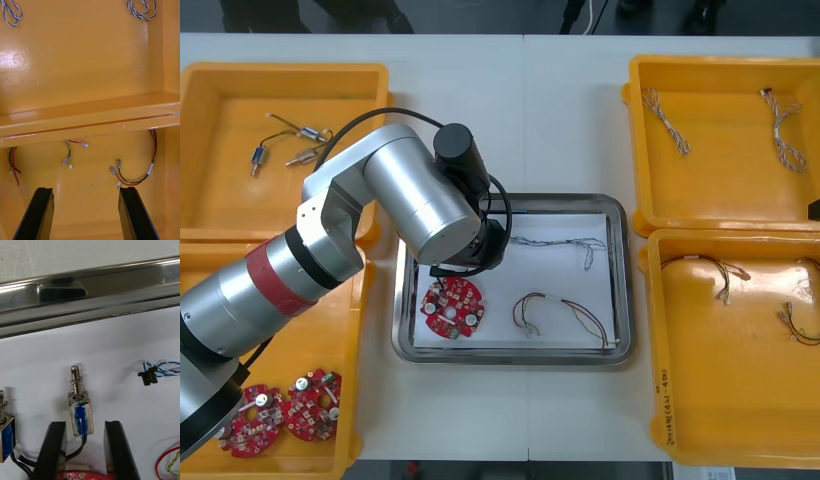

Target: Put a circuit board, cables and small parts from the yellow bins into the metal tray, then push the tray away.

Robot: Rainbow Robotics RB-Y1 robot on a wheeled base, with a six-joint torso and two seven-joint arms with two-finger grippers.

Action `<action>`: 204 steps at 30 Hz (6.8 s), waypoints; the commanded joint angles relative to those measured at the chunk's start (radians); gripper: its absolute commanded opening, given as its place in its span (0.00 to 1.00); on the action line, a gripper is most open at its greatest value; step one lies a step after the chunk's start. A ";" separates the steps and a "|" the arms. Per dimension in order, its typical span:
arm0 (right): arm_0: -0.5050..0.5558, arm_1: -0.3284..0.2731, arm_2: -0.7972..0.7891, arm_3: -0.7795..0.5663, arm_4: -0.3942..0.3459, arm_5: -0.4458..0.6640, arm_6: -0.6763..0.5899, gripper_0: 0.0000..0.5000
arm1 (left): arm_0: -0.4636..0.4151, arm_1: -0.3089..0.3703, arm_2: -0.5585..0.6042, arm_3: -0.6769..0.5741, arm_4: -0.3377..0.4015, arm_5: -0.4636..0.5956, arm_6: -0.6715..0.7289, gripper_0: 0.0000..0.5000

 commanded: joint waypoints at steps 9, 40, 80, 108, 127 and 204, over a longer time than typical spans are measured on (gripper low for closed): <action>0.013 0.007 -0.030 -0.016 -0.009 0.003 0.003 1.00 | -0.047 -0.023 0.001 -0.013 -0.006 -0.010 0.028 1.00; 0.003 -0.007 0.044 -0.128 -0.055 0.003 -0.002 1.00 | -0.067 0.191 0.503 -0.199 0.229 0.424 -0.136 1.00; -0.490 0.200 0.903 -0.212 -0.091 -0.065 0.406 1.00 | 0.521 0.454 1.009 -0.596 0.413 0.424 -0.348 1.00; -0.451 0.307 1.248 -0.166 0.124 -0.169 0.678 1.00 | 0.773 0.487 1.090 -0.716 0.402 0.424 -0.383 1.00; -0.288 0.375 1.328 -0.117 0.285 -0.223 0.679 1.00 | 0.773 0.487 1.090 -0.716 0.402 0.424 -0.383 1.00; -0.299 0.389 1.425 -0.051 0.534 -0.300 0.589 0.00 | 0.773 0.487 1.090 -0.716 0.402 0.424 -0.383 1.00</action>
